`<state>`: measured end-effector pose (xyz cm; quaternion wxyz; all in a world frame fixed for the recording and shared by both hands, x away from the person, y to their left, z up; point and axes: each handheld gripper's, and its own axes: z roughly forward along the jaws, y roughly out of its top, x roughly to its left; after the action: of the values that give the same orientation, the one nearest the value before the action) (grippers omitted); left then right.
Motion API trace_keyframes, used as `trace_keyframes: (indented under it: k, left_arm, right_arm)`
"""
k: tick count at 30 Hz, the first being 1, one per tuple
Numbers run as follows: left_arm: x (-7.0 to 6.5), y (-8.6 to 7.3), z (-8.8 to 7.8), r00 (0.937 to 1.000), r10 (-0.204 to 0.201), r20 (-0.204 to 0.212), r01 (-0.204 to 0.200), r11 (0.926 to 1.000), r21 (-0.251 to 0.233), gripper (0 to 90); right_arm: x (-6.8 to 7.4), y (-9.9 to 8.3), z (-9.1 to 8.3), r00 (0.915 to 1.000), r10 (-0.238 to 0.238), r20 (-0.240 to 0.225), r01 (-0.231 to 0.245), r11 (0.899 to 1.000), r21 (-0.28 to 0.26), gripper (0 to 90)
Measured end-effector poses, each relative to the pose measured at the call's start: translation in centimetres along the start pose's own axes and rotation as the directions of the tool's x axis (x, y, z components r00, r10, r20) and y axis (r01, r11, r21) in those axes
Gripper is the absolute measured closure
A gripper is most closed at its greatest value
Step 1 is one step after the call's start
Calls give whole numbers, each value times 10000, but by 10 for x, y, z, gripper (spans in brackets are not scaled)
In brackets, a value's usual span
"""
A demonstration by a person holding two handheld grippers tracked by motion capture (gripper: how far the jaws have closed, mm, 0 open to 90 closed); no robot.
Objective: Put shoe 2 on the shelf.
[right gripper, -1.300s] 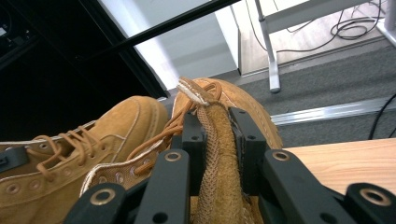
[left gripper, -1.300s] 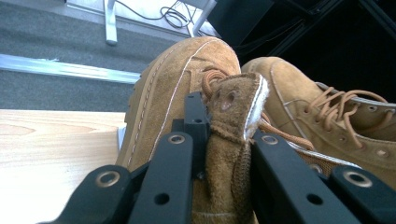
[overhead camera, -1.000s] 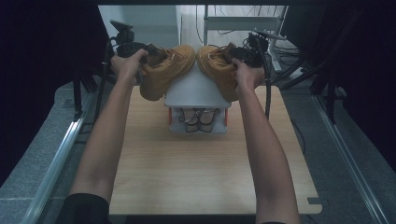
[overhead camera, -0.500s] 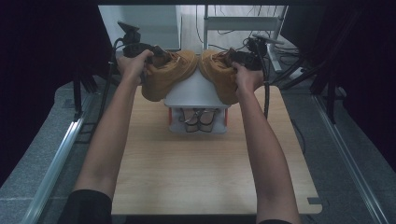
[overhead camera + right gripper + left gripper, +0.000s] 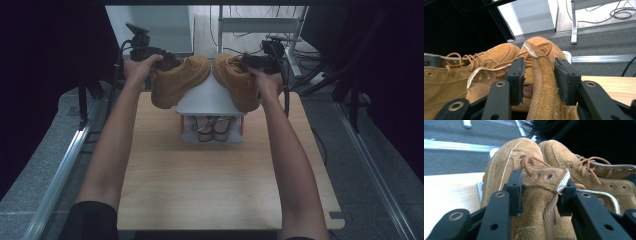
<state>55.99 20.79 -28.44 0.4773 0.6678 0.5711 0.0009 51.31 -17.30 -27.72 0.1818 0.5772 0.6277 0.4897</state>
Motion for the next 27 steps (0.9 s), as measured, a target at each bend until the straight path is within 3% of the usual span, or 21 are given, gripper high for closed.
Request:
trace_keyframes:
  k: [8,10,14,18,27]
  left_arm:
    - [0,-1,-1,9993,345,130,-345,9994,-21,586]
    - [0,-2,-3,9986,482,232,-479,9988,-112,501]
    - [-3,-4,-5,9966,789,243,-786,9968,-141,379]
    - [-4,-5,-7,9949,972,271,-968,9952,-132,327]
    - [-6,-1,-35,9919,1258,155,-1245,9901,-653,290]
  right_arm:
    - [-5,0,0,9995,-307,-4,307,9995,40,531]
    - [-5,-1,-2,9986,-513,86,513,9987,-20,507]
    - [-8,-3,-6,9978,-650,-155,646,9975,-279,490]
    - [-9,-2,-12,9972,-688,-286,675,9968,-426,479]
    - [-10,1,-24,9962,-729,-480,694,9951,-699,472]
